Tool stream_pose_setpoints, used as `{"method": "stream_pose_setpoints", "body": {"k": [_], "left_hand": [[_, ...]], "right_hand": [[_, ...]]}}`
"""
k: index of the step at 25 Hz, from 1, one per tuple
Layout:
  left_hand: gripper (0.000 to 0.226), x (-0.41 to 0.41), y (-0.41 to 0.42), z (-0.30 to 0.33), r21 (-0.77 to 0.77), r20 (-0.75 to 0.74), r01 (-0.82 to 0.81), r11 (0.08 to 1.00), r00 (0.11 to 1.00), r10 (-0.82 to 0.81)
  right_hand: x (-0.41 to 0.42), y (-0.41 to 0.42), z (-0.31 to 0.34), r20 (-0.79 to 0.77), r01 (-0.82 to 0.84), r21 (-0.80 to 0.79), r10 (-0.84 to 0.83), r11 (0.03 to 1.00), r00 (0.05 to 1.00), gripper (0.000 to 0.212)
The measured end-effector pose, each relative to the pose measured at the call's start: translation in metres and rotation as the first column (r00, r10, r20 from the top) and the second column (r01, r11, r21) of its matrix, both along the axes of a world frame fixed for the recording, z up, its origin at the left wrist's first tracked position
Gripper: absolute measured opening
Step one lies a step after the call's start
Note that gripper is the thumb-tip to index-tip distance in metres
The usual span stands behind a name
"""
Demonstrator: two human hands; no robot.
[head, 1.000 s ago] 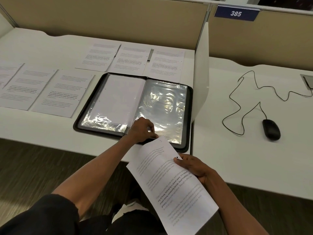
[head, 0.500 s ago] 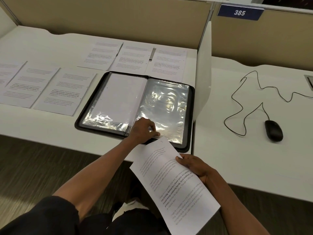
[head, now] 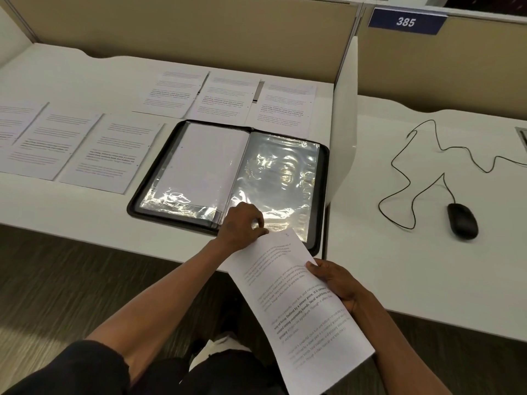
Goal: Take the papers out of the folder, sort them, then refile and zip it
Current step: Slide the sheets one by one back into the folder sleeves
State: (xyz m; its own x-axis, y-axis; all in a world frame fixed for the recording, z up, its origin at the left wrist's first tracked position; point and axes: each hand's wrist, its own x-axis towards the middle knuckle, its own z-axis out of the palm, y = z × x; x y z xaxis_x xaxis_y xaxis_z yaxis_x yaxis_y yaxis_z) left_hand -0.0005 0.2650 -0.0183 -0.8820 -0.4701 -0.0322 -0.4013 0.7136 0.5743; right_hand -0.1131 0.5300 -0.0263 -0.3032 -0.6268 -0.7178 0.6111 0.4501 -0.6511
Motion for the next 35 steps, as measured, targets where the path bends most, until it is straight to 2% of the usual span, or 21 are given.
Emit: {"method": "stream_pose_setpoints", "body": {"k": [5, 8, 12, 19, 22, 24, 25, 26, 28, 29, 31, 32, 33, 35], "left_hand": [[0.018, -0.003, -0.002, 0.003, 0.016, -0.007, 0.000, 1.000, 1.000, 0.000], [0.016, -0.004, -0.009, 0.006, 0.048, 0.057, 0.021, 0.999, 0.998, -0.024], [0.008, -0.003, -0.012, 0.005, 0.051, 0.050, 0.049, 0.997, 0.997, -0.052], [0.013, -0.001, -0.004, -0.001, -0.075, -0.012, 0.156, 0.985, 0.987, -0.157], [0.022, 0.012, 0.008, -0.003, -0.140, -0.089, 0.062, 0.988, 0.993, -0.075], [0.026, 0.031, 0.033, -0.006, -0.054, -0.193, -0.166, 0.985, 0.969, 0.153], [0.029, 0.043, 0.049, -0.006, 0.038, -0.218, -0.322, 0.946, 0.921, 0.322], [0.033, 0.055, 0.067, -0.004, 0.138, -0.196, -0.477, 0.868, 0.846, 0.496], [0.048, 0.079, 0.099, 0.000, 0.320, -0.006, -0.703, 0.635, 0.669, 0.744], [0.055, 0.090, 0.111, 0.002, 0.415, 0.123, -0.757, 0.505, 0.597, 0.793], [0.062, 0.104, 0.123, 0.006, 0.615, 0.300, -0.748, 0.248, 0.513, 0.804], [0.061, 0.108, 0.124, 0.009, 0.699, 0.327, -0.700, 0.145, 0.494, 0.806], [0.059, 0.110, 0.122, 0.010, 0.760, 0.327, -0.645, 0.081, 0.487, 0.809], [0.054, 0.112, 0.114, 0.011, 0.816, 0.302, -0.577, 0.046, 0.493, 0.816]], "right_hand": [[0.000, -0.007, 0.008, -0.098, -0.006, -0.003, 0.006, 1.000, 0.995, 0.028], [0.001, -0.006, 0.009, -0.078, 0.058, 0.005, -0.057, 0.998, 0.995, 0.025], [0.006, -0.007, 0.008, -0.054, 0.084, 0.028, -0.083, 0.996, 0.995, 0.025], [0.015, -0.022, -0.001, -0.012, 0.134, 0.078, -0.134, 0.988, 0.991, 0.029], [0.016, -0.022, 0.000, -0.031, 0.191, 0.095, -0.189, 0.977, 0.982, 0.026], [0.018, -0.020, 0.001, -0.019, 0.224, 0.093, -0.223, 0.970, 0.975, 0.024], [0.018, -0.019, 0.002, -0.010, 0.235, 0.094, -0.235, 0.967, 0.972, 0.023], [0.020, -0.019, 0.001, -0.002, 0.242, 0.094, -0.243, 0.966, 0.970, 0.024], [0.022, -0.020, -0.003, -0.006, 0.243, 0.107, -0.243, 0.964, 0.970, 0.028], [0.023, -0.020, -0.005, -0.011, 0.246, 0.113, -0.246, 0.963, 0.969, 0.029], [0.023, -0.020, -0.007, -0.025, 0.243, 0.119, -0.242, 0.963, 0.970, 0.028], [0.023, -0.020, -0.007, -0.037, 0.230, 0.123, -0.227, 0.965, 0.973, 0.028], [0.022, -0.020, -0.006, -0.050, 0.216, 0.128, -0.211, 0.968, 0.976, 0.026], [0.024, -0.020, 0.002, -0.114, 0.177, 0.137, -0.162, 0.975, 0.980, 0.021]]}}
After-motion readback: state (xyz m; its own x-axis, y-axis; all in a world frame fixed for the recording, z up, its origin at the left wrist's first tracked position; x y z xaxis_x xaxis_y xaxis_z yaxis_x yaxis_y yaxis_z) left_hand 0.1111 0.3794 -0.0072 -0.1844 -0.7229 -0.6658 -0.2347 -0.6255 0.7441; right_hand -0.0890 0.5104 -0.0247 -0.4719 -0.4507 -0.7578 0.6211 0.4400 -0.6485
